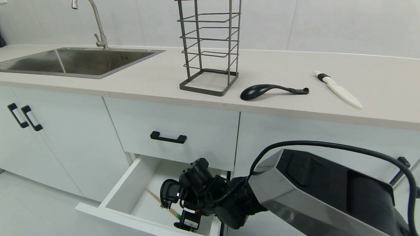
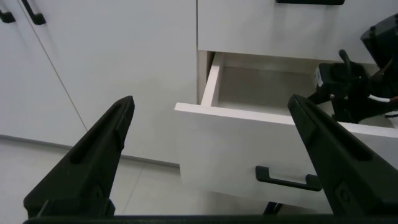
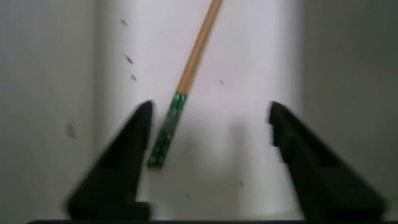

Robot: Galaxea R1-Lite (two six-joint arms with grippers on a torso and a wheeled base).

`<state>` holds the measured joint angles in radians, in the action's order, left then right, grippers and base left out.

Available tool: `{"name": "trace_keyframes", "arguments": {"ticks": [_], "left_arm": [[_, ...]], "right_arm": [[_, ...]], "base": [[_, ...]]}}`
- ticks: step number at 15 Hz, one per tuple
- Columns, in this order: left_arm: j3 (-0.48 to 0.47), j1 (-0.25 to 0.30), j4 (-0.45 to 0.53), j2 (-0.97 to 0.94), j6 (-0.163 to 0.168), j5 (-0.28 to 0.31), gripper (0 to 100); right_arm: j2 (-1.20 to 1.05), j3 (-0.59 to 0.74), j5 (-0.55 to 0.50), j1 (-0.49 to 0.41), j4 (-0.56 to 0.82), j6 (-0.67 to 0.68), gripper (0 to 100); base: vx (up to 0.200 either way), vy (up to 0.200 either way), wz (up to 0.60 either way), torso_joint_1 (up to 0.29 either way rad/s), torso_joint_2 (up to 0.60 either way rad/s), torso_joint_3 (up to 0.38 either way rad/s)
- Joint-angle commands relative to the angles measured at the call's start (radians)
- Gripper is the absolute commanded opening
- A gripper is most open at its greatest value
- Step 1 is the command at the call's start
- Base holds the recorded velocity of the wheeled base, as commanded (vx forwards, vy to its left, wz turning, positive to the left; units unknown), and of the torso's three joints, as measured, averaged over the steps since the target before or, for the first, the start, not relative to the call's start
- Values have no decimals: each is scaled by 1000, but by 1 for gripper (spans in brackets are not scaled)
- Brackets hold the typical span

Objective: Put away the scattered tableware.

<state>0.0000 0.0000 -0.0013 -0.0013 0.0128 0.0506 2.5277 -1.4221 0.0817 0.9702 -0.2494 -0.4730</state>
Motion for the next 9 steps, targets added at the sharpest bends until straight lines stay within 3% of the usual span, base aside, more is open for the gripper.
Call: {"name": "trace_keyframes", "arguments": {"ticks": [1, 9], "left_arm": [[0, 0, 0, 1, 1, 0, 100], [0, 0, 0, 1, 1, 0, 100]], "right_arm": [[-76, 49, 0, 8, 4, 1, 100], [-325, 252, -2, 36, -45, 7, 100]], "base": [[0, 0, 0, 0, 0, 0], [0, 0, 0, 0, 0, 0]]}}
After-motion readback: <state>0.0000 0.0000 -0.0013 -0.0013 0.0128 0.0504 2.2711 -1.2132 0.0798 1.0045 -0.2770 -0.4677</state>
